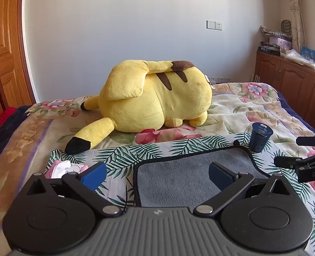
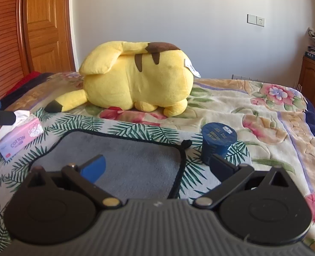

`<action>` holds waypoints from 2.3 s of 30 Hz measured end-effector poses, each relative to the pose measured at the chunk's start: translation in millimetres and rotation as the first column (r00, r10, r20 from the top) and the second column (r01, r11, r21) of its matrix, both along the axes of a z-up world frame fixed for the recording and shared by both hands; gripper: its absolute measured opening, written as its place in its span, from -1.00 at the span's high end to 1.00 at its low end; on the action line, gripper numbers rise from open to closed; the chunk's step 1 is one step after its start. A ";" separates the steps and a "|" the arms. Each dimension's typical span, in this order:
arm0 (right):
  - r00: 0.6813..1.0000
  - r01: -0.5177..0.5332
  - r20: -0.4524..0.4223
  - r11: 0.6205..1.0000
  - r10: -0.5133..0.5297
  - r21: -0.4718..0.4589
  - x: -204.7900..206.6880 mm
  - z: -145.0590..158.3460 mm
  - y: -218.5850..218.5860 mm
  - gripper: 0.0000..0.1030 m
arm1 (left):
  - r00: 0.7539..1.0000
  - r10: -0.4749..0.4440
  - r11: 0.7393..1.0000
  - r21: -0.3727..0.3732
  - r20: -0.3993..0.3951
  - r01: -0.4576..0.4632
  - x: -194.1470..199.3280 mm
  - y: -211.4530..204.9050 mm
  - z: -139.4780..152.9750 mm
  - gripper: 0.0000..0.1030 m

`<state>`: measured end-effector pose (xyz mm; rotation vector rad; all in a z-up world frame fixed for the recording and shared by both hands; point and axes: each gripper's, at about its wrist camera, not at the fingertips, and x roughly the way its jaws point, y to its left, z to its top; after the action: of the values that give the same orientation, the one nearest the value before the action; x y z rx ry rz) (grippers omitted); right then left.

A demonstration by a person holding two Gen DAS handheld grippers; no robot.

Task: Fold towel

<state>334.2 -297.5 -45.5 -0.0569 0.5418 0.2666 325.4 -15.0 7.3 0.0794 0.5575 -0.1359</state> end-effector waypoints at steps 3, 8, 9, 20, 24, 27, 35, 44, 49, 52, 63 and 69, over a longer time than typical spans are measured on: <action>1.000 0.008 -0.009 1.000 -0.008 0.005 -7.8 3.8 -1.1 -1.00 | 1.000 0.002 1.000 -0.001 -0.002 -0.002 -10.3 1.4 4.0 -0.62; 1.000 0.014 -0.004 1.000 -0.014 0.004 -29.1 14.7 -2.2 -1.00 | 1.000 -0.004 1.000 0.009 0.005 0.004 -31.1 1.4 16.5 -0.62; 1.000 0.014 -0.005 1.000 -0.014 0.003 -33.7 17.3 -2.2 -1.00 | 1.000 -0.005 1.000 0.009 0.007 0.005 -36.6 1.5 19.7 -0.62; 0.999 0.004 0.036 1.000 -0.005 0.014 -95.9 56.7 -4.4 -1.00 | 0.999 -0.017 1.000 0.005 0.035 0.017 -103.3 3.4 54.0 -0.62; 0.999 0.004 0.050 1.000 -0.005 0.019 -119.1 69.3 -6.1 -1.00 | 0.999 -0.023 1.000 0.003 0.042 0.023 -127.2 3.6 66.7 -0.62; 0.998 -0.001 0.063 1.000 -0.001 0.028 -137.7 77.5 -8.1 -1.00 | 0.998 -0.037 0.999 -0.001 0.048 0.037 -148.5 1.7 74.9 -0.63; 0.996 -0.001 0.084 0.999 -0.004 0.053 -175.6 87.2 -13.0 -1.00 | 0.996 -0.064 0.998 0.014 0.064 0.063 -190.4 -1.4 87.6 -0.63; 0.995 0.018 0.093 0.999 -0.022 0.042 -206.5 87.5 -14.8 -1.00 | 0.996 -0.041 0.999 -0.023 0.080 0.043 -226.1 4.8 93.7 -0.63; 0.995 0.021 0.097 0.999 -0.026 0.045 -223.7 86.2 -12.4 -1.00 | 0.997 -0.025 0.998 -0.048 0.073 0.029 -245.6 7.6 89.4 -0.63; 0.995 0.019 0.094 0.998 -0.024 0.053 -233.2 83.3 -10.3 -1.00 | 0.998 -0.016 0.997 -0.068 0.061 0.020 -256.8 10.5 84.4 -0.63; 0.997 0.013 0.073 0.997 -0.019 0.074 -261.3 69.9 2.8 -1.00 | 0.999 -0.004 0.999 -0.047 0.049 0.006 -290.2 16.6 61.5 -0.63; 0.998 0.019 0.051 0.997 -0.022 0.075 -275.3 56.5 7.9 -1.00 | 0.999 -0.007 0.999 -0.035 0.051 0.008 -306.6 16.2 47.5 -0.63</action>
<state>58.9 -289.6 11.0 0.0144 0.4802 0.2645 18.9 1.2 54.9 0.0507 0.5035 -0.1506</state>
